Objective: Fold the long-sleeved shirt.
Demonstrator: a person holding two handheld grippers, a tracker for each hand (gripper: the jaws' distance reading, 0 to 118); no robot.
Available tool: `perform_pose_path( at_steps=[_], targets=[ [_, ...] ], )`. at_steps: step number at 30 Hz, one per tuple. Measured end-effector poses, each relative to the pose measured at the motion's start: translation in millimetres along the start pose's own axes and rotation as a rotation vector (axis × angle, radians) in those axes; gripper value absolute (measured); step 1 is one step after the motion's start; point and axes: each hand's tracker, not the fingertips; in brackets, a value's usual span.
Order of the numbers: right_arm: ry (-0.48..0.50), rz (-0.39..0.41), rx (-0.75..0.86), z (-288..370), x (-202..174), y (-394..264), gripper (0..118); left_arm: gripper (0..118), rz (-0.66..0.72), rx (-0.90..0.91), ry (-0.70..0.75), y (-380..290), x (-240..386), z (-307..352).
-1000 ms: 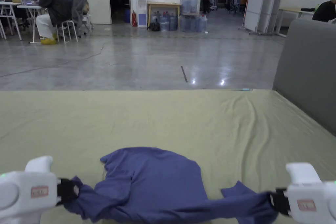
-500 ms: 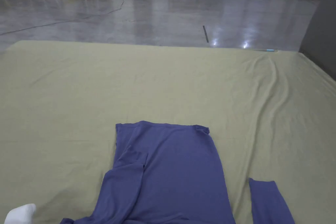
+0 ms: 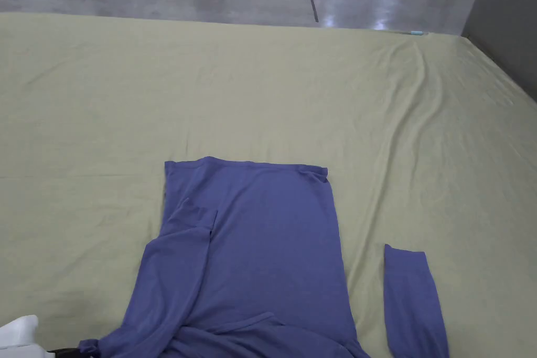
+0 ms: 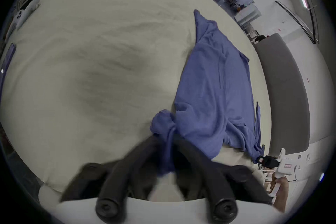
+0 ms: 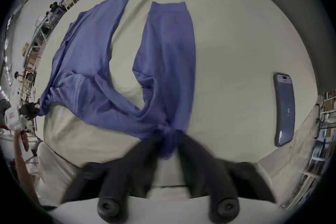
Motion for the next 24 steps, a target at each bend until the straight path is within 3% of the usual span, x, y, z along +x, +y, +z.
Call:
perform_pose_path(
  at_steps=[1, 2, 3, 4, 10, 12, 13, 14, 15, 18, 20, 24],
  targets=[
    [-0.003, -0.008, -0.007, -2, -1, 4, 46, 47, -0.006, 0.013, 0.025, -2, 4, 3],
    [-0.033, -0.012, -0.009, -1, -3, 5, 108, 115, -0.023, 0.044, 0.057, -2, 6, 7],
    [-0.025, -0.006, 0.02, 10, -4, 6, 118, 118, -0.021, 0.051, 0.029, -3, 8, 12],
    [-0.01, 0.004, 0.117, 23, -5, 7, 115, 118, 0.023, 0.139, -0.068, -8, 14, 24],
    [0.048, 0.105, 0.262, 70, -38, 16, 116, 118, -0.044, 0.169, -0.031, -6, 30, 49],
    [0.062, 0.118, 0.269, 71, -51, 9, 107, 118, -0.1, 0.138, 0.003, -18, 46, 44],
    [0.065, 0.135, 0.292, 69, -62, 5, 83, 107, -0.135, 0.107, 0.008, -29, 57, 40],
    [0.068, 0.16, 0.293, 65, -70, 1, 25, 43, -0.165, 0.099, 0.007, -38, 67, 37],
    [0.07, 0.186, 0.266, 59, -77, -3, 3, 0, -0.191, 0.091, 0.002, -47, 79, 32],
    [0.171, 0.2, 0.171, 42, -90, -10, 3, 0, -0.195, -0.014, -0.1, -71, 97, 5],
    [0.173, 0.189, 0.18, 41, -91, -12, 3, 0, -0.202, -0.073, -0.176, -82, 117, -14],
    [0.171, 0.193, 0.199, 49, -81, -7, 3, 0, -0.422, -0.028, -0.125, -82, 177, -24]
  ],
)
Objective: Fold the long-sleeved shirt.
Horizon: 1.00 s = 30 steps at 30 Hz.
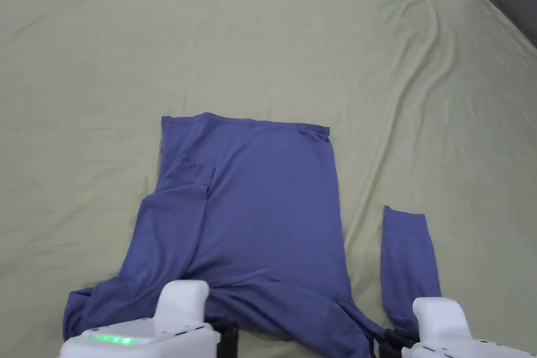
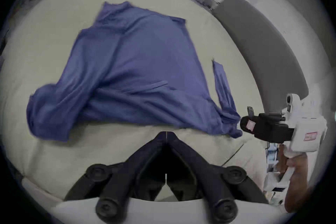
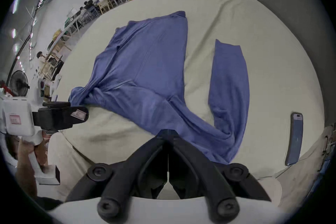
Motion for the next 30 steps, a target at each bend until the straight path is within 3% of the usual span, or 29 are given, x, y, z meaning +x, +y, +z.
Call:
perform_pose_path(
  at_steps=[2, 3, 4, 5, 6, 7, 13, 14, 16, 17, 18, 19, 21, 26, 30],
  targets=[
    [-0.004, 0.0, 0.01, 4, 8, 2, 3, 6, -0.021, 0.005, -0.012, 12, 13, -6],
    [-0.008, -0.001, 0.014, 6, 12, 3, 3, 30, -0.035, 0.007, -0.007, 19, 18, -11],
    [-0.013, -0.004, 0.017, 7, 16, 4, 3, 30, -0.041, 0.026, 0.016, 25, 22, -17],
    [-0.018, -0.005, 0.018, 7, 16, 5, 3, 51, -0.061, 0.047, 0.049, 31, 23, -23],
    [-0.019, -0.012, 0.021, 8, 20, 5, 3, 96, -0.083, 0.032, 0.097, 38, 23, -35],
    [-0.023, -0.024, 0.025, 7, 23, 6, 3, 118, -0.097, 0.027, 0.125, 42, 24, -47],
    [-0.039, -0.08, 0.023, 1, 38, 11, 3, 118, -0.183, -0.048, 0.232, 58, 30, -121],
    [-0.041, -0.084, 0.023, 1, 40, 11, 3, 112, -0.209, -0.066, 0.26, 54, 34, -122],
    [-0.05, -0.089, 0.016, -1, 44, 13, 3, 79, -0.286, -0.106, 0.322, 47, 40, -138],
    [-0.056, -0.089, 0.011, -3, 45, 15, 3, 73, -0.337, -0.059, 0.389, 44, 45, -136],
    [-0.061, -0.088, 0.009, -3, 46, 16, 3, 47, -0.334, -0.025, 0.332, 40, 47, -127],
    [-0.063, -0.086, 0.009, -4, 48, 19, 3, 3, -0.316, -0.015, 0.309, 38, 49, -122],
    [-0.077, -0.075, 0.007, -6, 52, 26, 3, 3, -0.322, 0.005, 0.333, 33, 51, -103],
    [-0.103, -0.041, 0.025, -16, 65, 73, 3, 3, -0.271, 0.094, 0.239, 16, 55, -53],
    [-0.047, 0.049, 0.083, -40, 61, 151, 3, 3, -0.223, 0.118, 0.162, 15, 54, -38]
  ],
)
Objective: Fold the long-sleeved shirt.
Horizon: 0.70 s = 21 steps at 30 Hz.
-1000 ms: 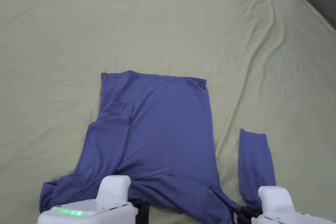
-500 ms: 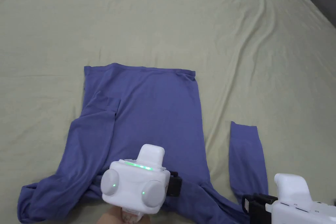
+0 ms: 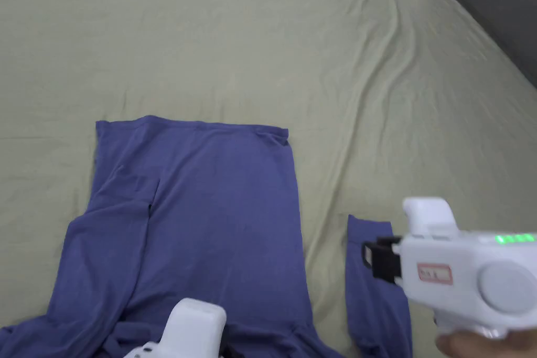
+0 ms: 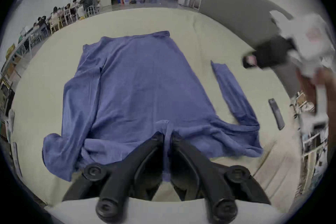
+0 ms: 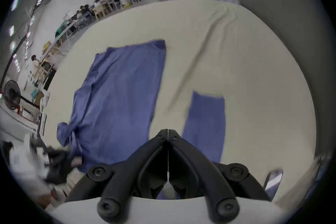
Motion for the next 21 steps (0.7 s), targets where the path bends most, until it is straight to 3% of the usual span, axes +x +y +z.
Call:
perform_pose_path(
  at_steps=[2, 3, 4, 5, 6, 7, 8, 12, 15, 16, 17, 18, 19, 20, 21],
  targets=[
    [0.055, 0.048, 0.01, -27, -3, 44, 9, 3, 0.058, 0.0, -0.039, 2, -4, 3],
    [0.095, 0.06, 0.0, -47, -1, 68, 39, 3, 0.095, 0.026, -0.063, 3, -8, 10],
    [0.126, 0.056, -0.024, -65, 0, 91, 39, 3, 0.113, 0.056, -0.08, 2, -13, 17],
    [0.111, 0.062, -0.038, -83, 0, 111, 55, 3, 0.111, 0.079, -0.088, 2, -15, 25],
    [0.111, 0.075, -0.087, -110, -1, 133, 92, 3, 0.106, 0.083, -0.09, 2, -18, 31],
    [0.107, 0.061, -0.136, -130, 1, 151, 118, 3, 0.12, 0.087, -0.102, 2, -21, 36],
    [0.104, 0.036, -0.075, -145, 3, 166, 114, 3, 0.138, 0.084, -0.12, 1, -26, 41],
    [0.025, -0.061, -0.272, -232, -7, 205, 117, 3, 0.165, 0.091, -0.151, -4, -33, 51],
    [-0.126, -0.033, -0.274, -252, -31, 202, 114, 3, 0.179, 0.095, -0.15, -7, -38, 58],
    [-0.145, 0.009, -0.269, -254, -40, 199, 105, 3, 0.184, 0.093, -0.148, -8, -42, 60],
    [-0.155, 0.055, -0.245, -251, -51, 194, 73, 3, 0.189, 0.091, -0.145, -9, -44, 61],
    [-0.176, 0.118, -0.237, -248, -63, 189, 66, 3, 0.197, 0.088, -0.142, -10, -47, 63],
    [-0.191, 0.171, -0.182, -244, -68, 188, 50, 3, 0.213, 0.086, -0.143, -10, -50, 64],
    [-0.216, 0.231, -0.169, -239, -78, 185, 16, 3, 0.221, 0.09, -0.141, -11, -54, 66],
    [-0.247, 0.3, -0.154, -234, -87, 181, 3, 3, 0.223, 0.099, -0.134, -11, -55, 69]
  ],
)
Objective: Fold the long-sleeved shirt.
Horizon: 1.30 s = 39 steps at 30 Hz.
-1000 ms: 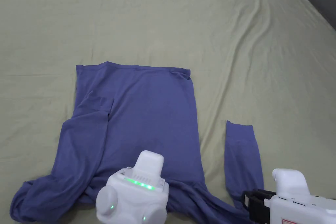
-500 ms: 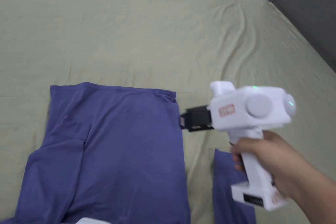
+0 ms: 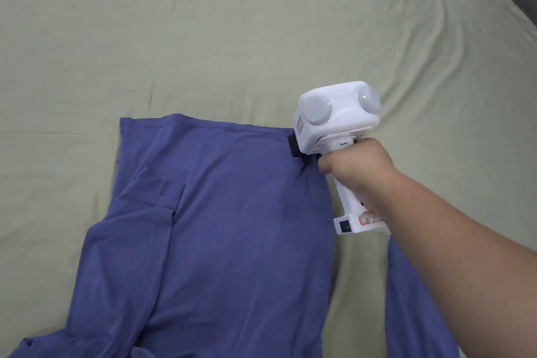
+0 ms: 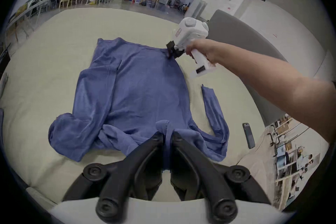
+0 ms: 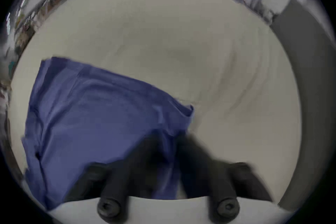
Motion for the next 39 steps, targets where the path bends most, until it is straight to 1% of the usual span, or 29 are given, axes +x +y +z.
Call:
perform_pose_path(
  at_steps=[1, 2, 3, 5, 7, 8, 9, 11, 12, 14, 16, 17, 18, 20, 24, 25, 26, 27, 30, 34, 37, 38, 39],
  targets=[
    [0.087, 0.023, 0.028, 6, 0, -5, 3, 3, 0.001, 0.009, 0.006, 1, -1, 3],
    [0.116, 0.019, 0.045, 10, 1, -8, 3, 3, 0.004, 0.024, 0.012, 3, -3, 7],
    [0.148, -0.01, 0.05, 20, 5, -11, 3, 3, 0.017, 0.046, 0.02, 6, -6, 13],
    [0.167, -0.101, 0.114, 51, 23, -16, 3, 3, 0.061, 0.09, 0.033, 14, -13, 25],
    [0.222, -0.196, 0.191, 94, 50, -21, 3, 3, 0.1, 0.138, 0.046, 24, -19, 42],
    [0.239, -0.214, 0.218, 115, 62, -23, 3, 3, 0.112, 0.166, 0.049, 28, -22, 51],
    [0.232, -0.219, 0.263, 142, 76, -26, 3, 3, 0.124, 0.194, 0.053, 34, -26, 62],
    [0.209, -0.2, 0.343, 195, 98, -30, 3, 3, 0.121, 0.258, 0.081, 50, -32, 86],
    [0.181, -0.199, 0.386, 221, 110, -32, 3, 3, 0.134, 0.295, 0.097, 59, -36, 98],
    [0.156, -0.209, 0.453, 272, 132, -30, 3, 3, 0.19, 0.374, 0.075, 84, -47, 124],
    [0.15, -0.264, 0.517, 321, 159, -25, 3, 3, 0.171, 0.474, 0.1, 115, -50, 149],
    [0.136, -0.273, 0.546, 344, 171, -20, 3, 3, 0.152, 0.517, 0.115, 132, -51, 159],
    [0.1, -0.272, 0.577, 363, 179, -14, 3, 3, 0.157, 0.55, 0.106, 154, -53, 169],
    [0.036, -0.289, 0.632, 409, 200, -1, 3, 3, 0.178, 0.629, 0.033, 198, -54, 185],
    [0.028, -0.342, 0.687, 474, 247, 35, 3, 3, 0.075, 0.771, 0.061, 301, -40, 209],
    [0.009, -0.369, 0.712, 488, 255, 42, 3, 3, 0.084, 0.791, 0.03, 323, -37, 212],
    [-0.009, -0.369, 0.721, 506, 258, 47, 3, 3, 0.081, 0.807, 0.02, 351, -34, 215],
    [-0.008, -0.377, 0.723, 520, 267, 55, 3, 3, 0.089, 0.798, 0.007, 379, -34, 216],
    [0.002, -0.432, 0.726, 548, 289, 77, 3, 3, 0.107, 0.791, -0.02, 454, -26, 216],
    [-0.025, -0.45, 0.728, 566, 306, 111, 3, 3, 0.069, 0.789, 0.019, 539, -10, 213],
    [-0.046, -0.452, 0.71, 566, 311, 138, 3, 3, 0.034, 0.775, 0.051, 593, -5, 207],
    [-0.06, -0.448, 0.712, 570, 300, 128, 3, 3, 0.027, 0.767, 0.077, 610, -5, 204],
    [-0.07, -0.445, 0.703, 569, 298, 137, 3, 3, 0.05, 0.767, 0.082, 626, -10, 206]
  ],
)
